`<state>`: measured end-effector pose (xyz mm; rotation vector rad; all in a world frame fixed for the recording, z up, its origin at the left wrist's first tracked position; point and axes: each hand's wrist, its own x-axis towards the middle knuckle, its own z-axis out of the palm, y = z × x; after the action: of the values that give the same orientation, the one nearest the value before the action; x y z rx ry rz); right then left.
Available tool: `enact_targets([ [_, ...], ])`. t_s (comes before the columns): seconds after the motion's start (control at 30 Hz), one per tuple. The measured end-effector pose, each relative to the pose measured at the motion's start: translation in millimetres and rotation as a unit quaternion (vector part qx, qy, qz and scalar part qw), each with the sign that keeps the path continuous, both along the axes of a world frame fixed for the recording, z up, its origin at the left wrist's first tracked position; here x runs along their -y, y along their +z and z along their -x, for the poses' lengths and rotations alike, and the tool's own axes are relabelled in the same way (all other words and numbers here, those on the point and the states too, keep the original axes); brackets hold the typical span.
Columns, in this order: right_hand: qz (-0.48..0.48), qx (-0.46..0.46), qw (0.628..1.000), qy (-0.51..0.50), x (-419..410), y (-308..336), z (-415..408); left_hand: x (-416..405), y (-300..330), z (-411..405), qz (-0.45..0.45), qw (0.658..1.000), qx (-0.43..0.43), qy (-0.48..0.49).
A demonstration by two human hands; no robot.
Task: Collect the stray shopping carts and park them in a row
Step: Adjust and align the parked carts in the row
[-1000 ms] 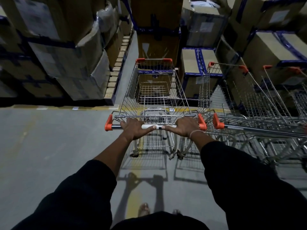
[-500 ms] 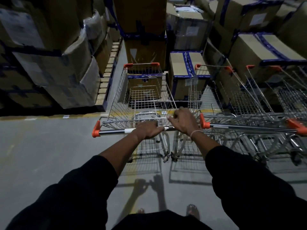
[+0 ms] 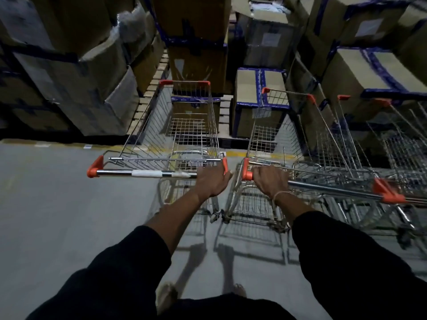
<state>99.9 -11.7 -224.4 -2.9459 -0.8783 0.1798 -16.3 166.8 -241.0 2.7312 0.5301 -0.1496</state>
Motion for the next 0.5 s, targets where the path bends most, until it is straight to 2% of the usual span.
enact_targets([
  [0.17,0.059,0.018,0.993,0.096,-3,3,-13,3,10,4,-0.002,1.000,0.007,-0.005],
  [0.5,0.008,0.006,0.995,0.102,-21,8,-23,6,13,2,-0.032,0.999,-0.028,-0.007],
])
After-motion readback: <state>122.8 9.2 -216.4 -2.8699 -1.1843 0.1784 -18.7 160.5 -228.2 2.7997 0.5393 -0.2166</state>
